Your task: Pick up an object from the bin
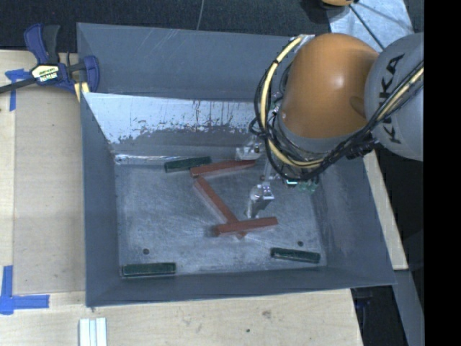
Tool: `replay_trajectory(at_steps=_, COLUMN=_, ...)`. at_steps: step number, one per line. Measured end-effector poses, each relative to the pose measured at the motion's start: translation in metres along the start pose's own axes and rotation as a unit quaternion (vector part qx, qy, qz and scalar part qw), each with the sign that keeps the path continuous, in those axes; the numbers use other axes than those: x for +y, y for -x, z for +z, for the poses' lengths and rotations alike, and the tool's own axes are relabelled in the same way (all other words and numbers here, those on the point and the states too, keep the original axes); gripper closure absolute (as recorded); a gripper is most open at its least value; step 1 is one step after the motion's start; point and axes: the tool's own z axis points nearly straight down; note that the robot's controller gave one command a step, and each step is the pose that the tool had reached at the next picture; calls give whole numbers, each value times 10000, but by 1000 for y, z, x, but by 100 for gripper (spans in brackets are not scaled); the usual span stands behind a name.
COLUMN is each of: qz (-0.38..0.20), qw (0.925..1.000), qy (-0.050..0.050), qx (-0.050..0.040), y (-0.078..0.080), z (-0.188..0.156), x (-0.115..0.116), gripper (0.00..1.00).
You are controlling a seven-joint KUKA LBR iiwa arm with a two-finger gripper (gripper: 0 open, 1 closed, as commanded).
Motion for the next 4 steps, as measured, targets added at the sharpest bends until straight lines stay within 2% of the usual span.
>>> replay_trajectory(at_steps=1, qz=7, qw=10000, qy=3, qx=-40, y=2, z=-4, x=0, gripper=0)
replay_trajectory(at_steps=2, qz=-298, qw=9995, qy=0, qx=-58, y=-24, z=67, x=-4, gripper=0)
replay_trajectory(at_steps=3, qz=-494, qw=9988, qy=-2, qx=-2, y=-37, z=100, x=-11, gripper=0)
replay_trajectory(at_steps=4, qz=-223, qw=9997, qy=2, qx=-50, y=-34, z=66, x=-13, gripper=0)
